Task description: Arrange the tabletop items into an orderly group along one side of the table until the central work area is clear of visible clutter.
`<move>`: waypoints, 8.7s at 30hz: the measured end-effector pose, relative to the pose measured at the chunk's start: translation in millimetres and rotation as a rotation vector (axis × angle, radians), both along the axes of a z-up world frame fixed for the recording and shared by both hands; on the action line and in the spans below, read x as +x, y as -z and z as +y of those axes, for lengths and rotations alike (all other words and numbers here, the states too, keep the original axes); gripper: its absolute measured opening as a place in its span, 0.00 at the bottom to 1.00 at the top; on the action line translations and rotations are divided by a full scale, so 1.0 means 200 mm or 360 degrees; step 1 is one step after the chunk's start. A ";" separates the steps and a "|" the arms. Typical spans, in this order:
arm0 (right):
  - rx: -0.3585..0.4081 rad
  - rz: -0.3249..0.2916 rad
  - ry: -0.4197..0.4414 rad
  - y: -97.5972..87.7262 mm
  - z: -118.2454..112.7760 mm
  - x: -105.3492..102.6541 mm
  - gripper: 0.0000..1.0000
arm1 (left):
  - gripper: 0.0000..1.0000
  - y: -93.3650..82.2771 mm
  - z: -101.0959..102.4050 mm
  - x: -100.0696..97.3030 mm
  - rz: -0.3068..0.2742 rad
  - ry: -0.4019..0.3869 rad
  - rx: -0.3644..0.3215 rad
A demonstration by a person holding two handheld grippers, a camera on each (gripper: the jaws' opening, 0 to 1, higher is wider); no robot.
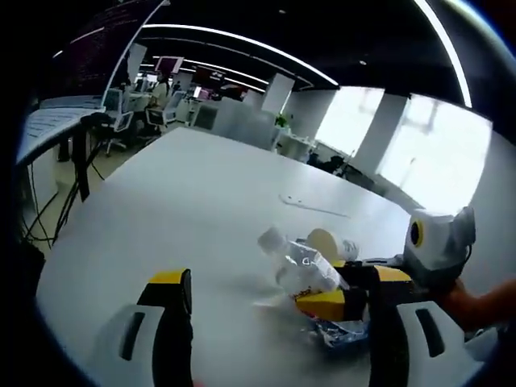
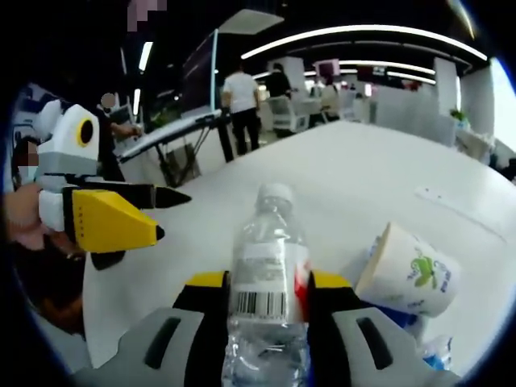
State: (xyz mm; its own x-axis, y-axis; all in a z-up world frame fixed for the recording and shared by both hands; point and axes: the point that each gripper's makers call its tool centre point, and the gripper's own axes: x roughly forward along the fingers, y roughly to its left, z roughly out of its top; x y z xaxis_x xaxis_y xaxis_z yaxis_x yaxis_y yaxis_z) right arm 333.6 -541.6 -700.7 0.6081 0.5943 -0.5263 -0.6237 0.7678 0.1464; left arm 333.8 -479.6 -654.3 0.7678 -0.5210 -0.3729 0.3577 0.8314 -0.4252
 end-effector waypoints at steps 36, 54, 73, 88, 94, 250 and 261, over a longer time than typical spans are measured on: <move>-0.0054 -0.0229 -0.0050 -0.05 -0.01 -0.03 0.34 | 0.49 0.06 -0.20 0.19 0.0134 0.0084 -0.0300; -0.0042 -0.0264 -0.0043 -0.08 -0.04 -0.05 0.34 | 0.30 -0.01 -0.27 0.20 0.0110 0.0153 -0.0328; 0.0043 -0.0235 0.0018 -0.17 0.01 -0.10 0.34 | 0.22 -0.23 -0.26 0.11 -0.0073 0.0216 -0.0198; 0.0057 -0.0256 0.0000 -0.23 0.13 -0.13 0.34 | 0.21 -0.34 -0.18 0.04 -0.0257 0.0295 0.0003; 0.0053 -0.0231 0.0004 -0.22 0.17 -0.13 0.34 | 0.21 -0.34 -0.16 0.03 -0.0283 0.0329 0.0060; -0.0001 -0.0220 -0.0116 -0.32 0.01 -0.59 0.64 | 0.21 -0.32 0.16 -0.19 -0.0198 0.0517 0.0689; -0.0003 -0.0192 -0.0128 -0.30 0.04 -0.54 0.64 | 0.23 -0.29 0.14 -0.19 -0.0194 0.0537 0.0684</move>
